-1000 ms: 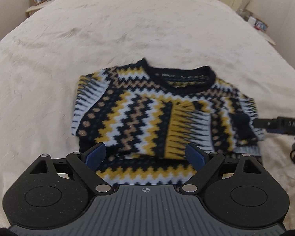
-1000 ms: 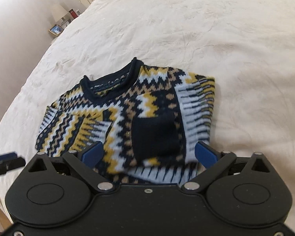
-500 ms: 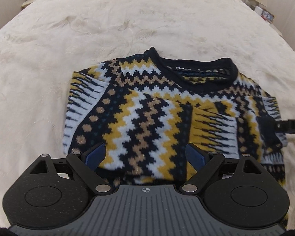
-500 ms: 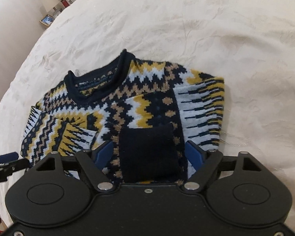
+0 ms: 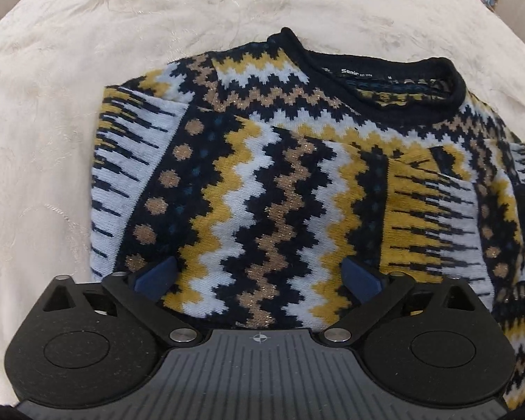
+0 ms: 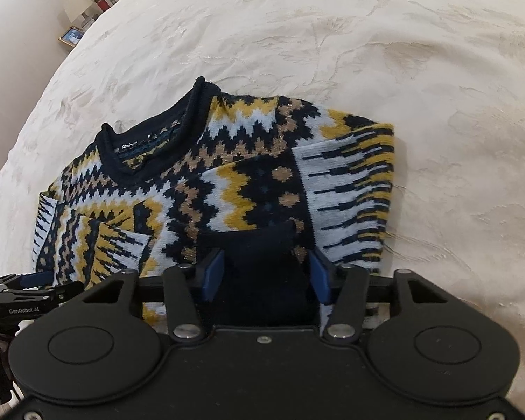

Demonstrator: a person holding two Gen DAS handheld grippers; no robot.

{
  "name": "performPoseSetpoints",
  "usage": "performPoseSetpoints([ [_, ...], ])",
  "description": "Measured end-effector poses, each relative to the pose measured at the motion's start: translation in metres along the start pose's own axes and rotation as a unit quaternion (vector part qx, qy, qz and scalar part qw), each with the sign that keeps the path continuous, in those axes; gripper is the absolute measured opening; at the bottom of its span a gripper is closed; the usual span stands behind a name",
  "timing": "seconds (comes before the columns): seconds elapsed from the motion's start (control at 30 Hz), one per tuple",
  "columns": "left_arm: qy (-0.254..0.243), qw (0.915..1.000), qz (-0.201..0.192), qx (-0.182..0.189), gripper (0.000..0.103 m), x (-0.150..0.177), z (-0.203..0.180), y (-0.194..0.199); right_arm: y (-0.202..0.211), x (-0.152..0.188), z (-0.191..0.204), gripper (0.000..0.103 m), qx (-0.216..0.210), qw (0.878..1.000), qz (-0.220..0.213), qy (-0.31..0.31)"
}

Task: Fold small clothes
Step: 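Grasp the placed cuff with the right gripper to adjust it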

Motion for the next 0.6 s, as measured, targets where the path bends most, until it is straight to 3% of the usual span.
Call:
performPoseSetpoints([
  [0.1, 0.000, 1.0000, 0.000, -0.004, 0.103, 0.001, 0.001, -0.002, 0.002, -0.001, 0.001, 0.043, 0.000, 1.000, 0.002, 0.003],
  [0.2, 0.001, 1.0000, 0.001, -0.005, 0.103, 0.001, 0.000, -0.002, 0.009, -0.002, 0.003, 0.020, -0.004, 1.000, -0.003, 0.001],
  [0.33, 0.002, 1.0000, 0.000, -0.002, 0.103, 0.000, 0.000, -0.002, 0.041, -0.004, 0.005, 0.017, -0.025, 0.999, -0.032, -0.004],
  [0.43, 0.001, 1.0000, -0.005, -0.001, 0.103, 0.000, 0.000, -0.001, 0.063, 0.004, -0.003, 0.016, -0.007, 0.999, -0.049, -0.018],
  [0.6, -0.007, 0.9997, -0.023, 0.000, 0.102, 0.005, -0.002, 0.011, 0.040, 0.024, -0.023, 0.015, 0.037, 0.999, 0.008, -0.030],
])
Point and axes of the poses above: each gripper's, at about its wrist camera, not at the fingertips, and y roughly against the way its jaws point, z to its left, x to its underside, the point moved 2 cm from there along -y, roughly the way its jaws point, and after that the axes turned 15 degrees about x, right-handed, at the moved point
